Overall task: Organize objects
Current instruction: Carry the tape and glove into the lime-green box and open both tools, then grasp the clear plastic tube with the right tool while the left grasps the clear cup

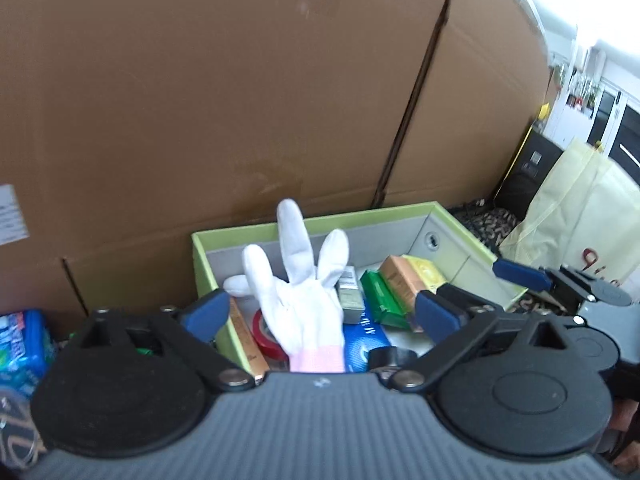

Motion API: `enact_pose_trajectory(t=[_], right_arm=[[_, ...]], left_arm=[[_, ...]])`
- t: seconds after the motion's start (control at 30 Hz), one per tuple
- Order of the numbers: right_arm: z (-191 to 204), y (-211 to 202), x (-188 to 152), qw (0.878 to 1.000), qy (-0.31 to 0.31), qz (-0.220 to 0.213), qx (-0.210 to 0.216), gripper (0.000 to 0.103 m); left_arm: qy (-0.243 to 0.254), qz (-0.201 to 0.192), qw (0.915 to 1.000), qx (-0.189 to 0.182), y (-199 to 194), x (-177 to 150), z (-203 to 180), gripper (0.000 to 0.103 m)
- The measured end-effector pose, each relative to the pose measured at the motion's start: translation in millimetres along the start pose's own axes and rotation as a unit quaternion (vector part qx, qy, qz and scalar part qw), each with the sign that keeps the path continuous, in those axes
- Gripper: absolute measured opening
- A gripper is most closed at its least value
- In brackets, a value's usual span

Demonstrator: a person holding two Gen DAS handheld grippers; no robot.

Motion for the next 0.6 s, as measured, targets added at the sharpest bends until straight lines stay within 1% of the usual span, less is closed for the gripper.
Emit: enact_pose_trajectory(t=[0.07, 0.13, 0.2, 0.27, 0.33, 0.47, 0.53, 0.6], right_arm=[[3, -20, 0, 1.0, 0.01, -0.012, 0.016, 0.082], [8, -40, -1, 0.999, 0.012, -0.026, 0.02, 0.083], [16, -57, 1, 0.999, 0.016, -0.036, 0.03, 0.084], [23, -77, -3, 0.998, 0.024, -0.047, 0.047, 0.088], [31, -97, -7, 0.996, 0.027, -0.059, 0.062, 0.09], [52, -133, -21, 0.993, 0.026, -0.072, 0.094, 0.091], [63, -146, -29, 0.992, 0.021, -0.074, 0.1, 0.091], [72, -154, -37, 0.992, 0.021, -0.072, 0.103, 0.092]], left_arm=[[0.001, -0.011, 0.9999, 0.006, -19, -4, -7, 0.103], [0.001, -0.025, 0.9997, 0.009, -41, -8, -12, 0.103], [-0.002, -0.036, 0.9993, 0.015, -68, -14, -11, 0.103], [-0.01, -0.043, 0.9988, 0.023, -97, -22, -7, 0.103], [-0.02, -0.049, 0.9978, 0.039, -126, -33, 1, 0.103], [-0.031, -0.063, 0.9937, 0.087, -166, -62, 16, 0.103], [-0.036, -0.058, 0.992, 0.107, -180, -82, 26, 0.103], [-0.054, -0.048, 0.9902, 0.12, -187, -103, 39, 0.103]])
Point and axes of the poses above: each gripper's, at about its wrist camera, not at the fingertips, and y roughly the way its jaws point, z to its left, x to its top, the point moved 4 cm from there along y, roughly the way its jaws point, and after that the axes turned 2 degrees about z, right-handed, at the moved point
